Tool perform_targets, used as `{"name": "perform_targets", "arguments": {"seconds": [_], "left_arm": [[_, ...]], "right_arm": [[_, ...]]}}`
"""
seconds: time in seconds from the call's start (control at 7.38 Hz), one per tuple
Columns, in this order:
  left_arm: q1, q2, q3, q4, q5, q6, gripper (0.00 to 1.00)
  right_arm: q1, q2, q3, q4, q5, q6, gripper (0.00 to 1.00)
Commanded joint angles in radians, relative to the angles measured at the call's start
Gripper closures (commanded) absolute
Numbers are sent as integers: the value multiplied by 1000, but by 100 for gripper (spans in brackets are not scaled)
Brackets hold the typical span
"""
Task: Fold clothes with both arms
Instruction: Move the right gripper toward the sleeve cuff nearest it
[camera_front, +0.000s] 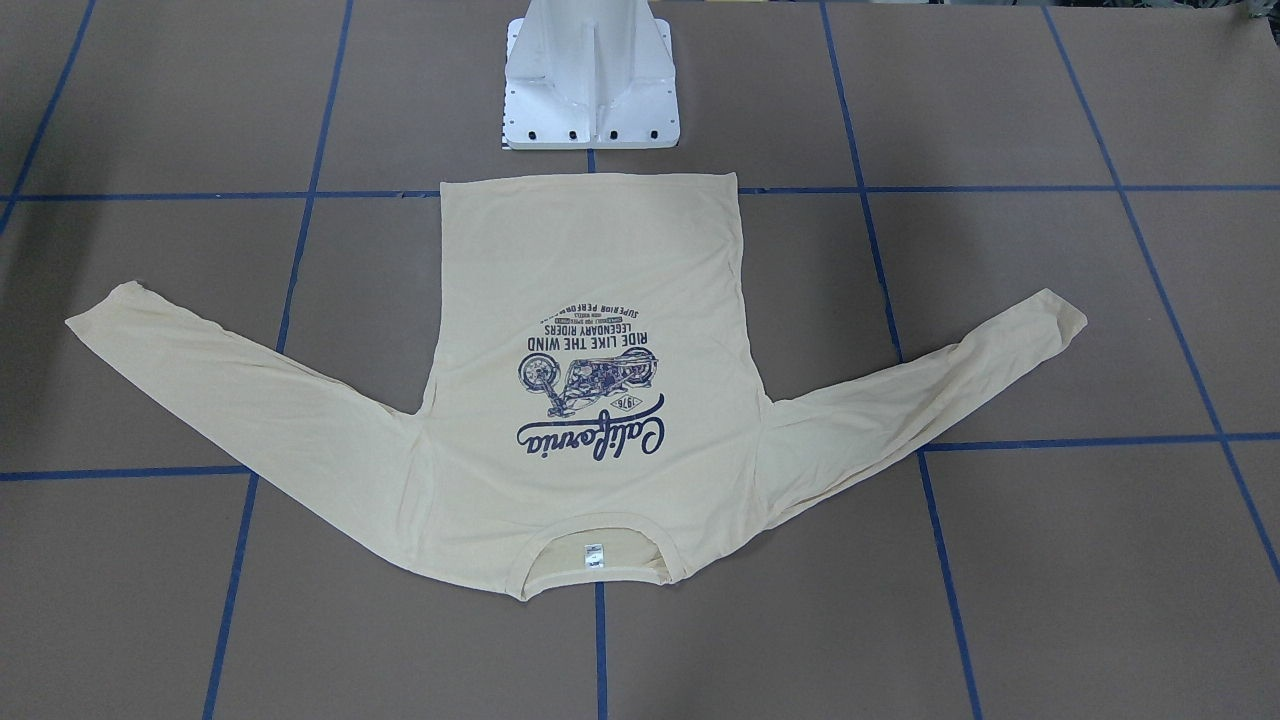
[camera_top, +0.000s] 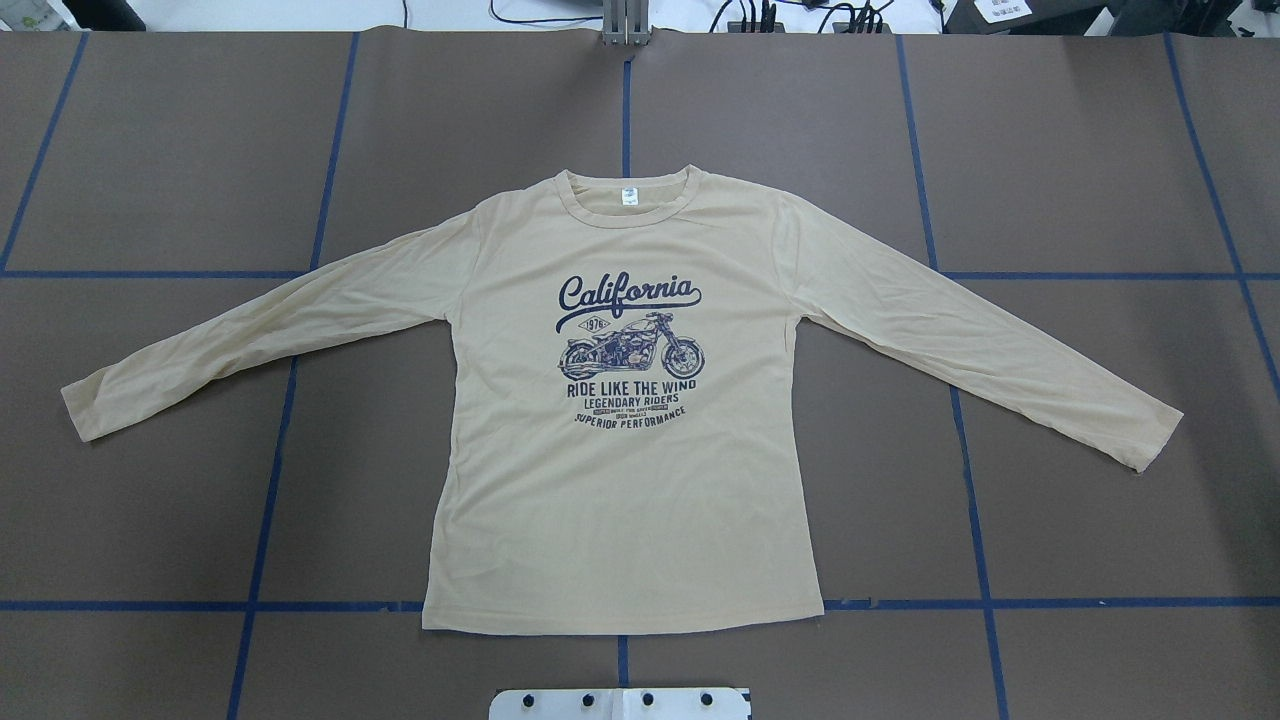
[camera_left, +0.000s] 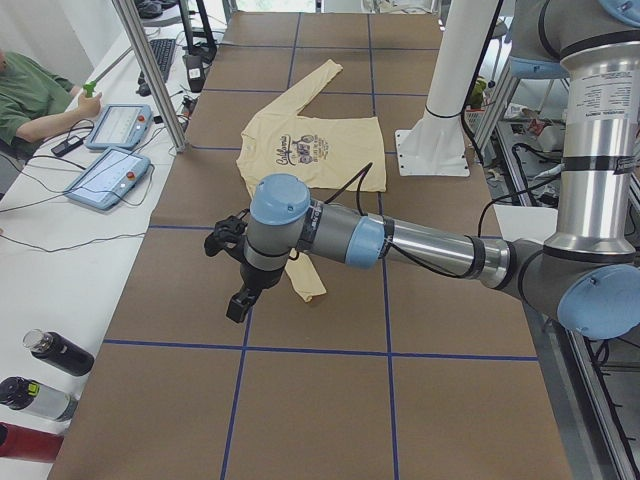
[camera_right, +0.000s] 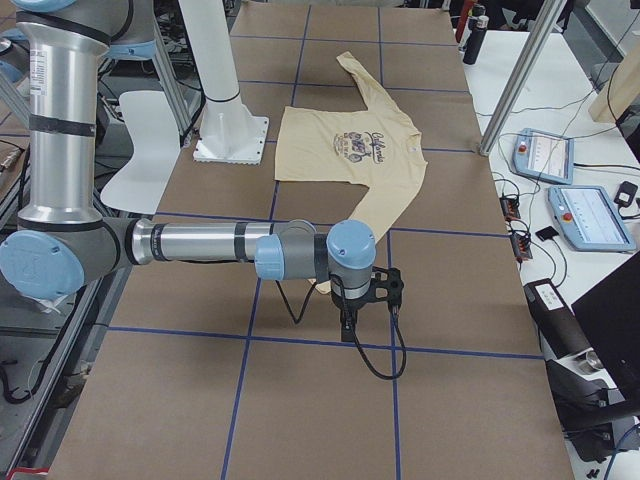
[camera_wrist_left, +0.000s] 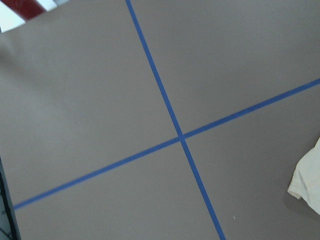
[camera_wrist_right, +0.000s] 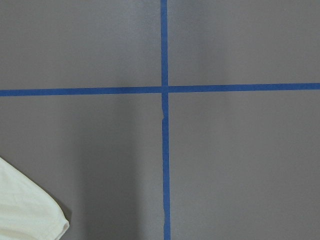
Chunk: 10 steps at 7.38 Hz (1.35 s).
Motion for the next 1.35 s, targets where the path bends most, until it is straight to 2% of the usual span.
{"name": "perform_targets", "arguments": {"seconds": [0.0,0.41,0.68,0.81,1.08,1.22], "left_arm": [[14,-87,106,-90,-6,-1,0],[17,-92,119,-94,-38,-8,0],[20,-78,122,-159,-37,-11,0],[20,-78,122,-159,-37,-11,0],[20,-77,122,-157,-38,-13,0],[20,-77,122,-157,-38,-13,0]], "right_arm": [[-53,-20,5,120,7,106,0],[-281,-110,3,552,-28,579,0],[-531,-142,2,779,-242,925,0],[-590,-173,2,836,-299,970,1],[-644,-182,-10,855,-324,972,28],[-662,-182,-24,855,-344,972,36]]}}
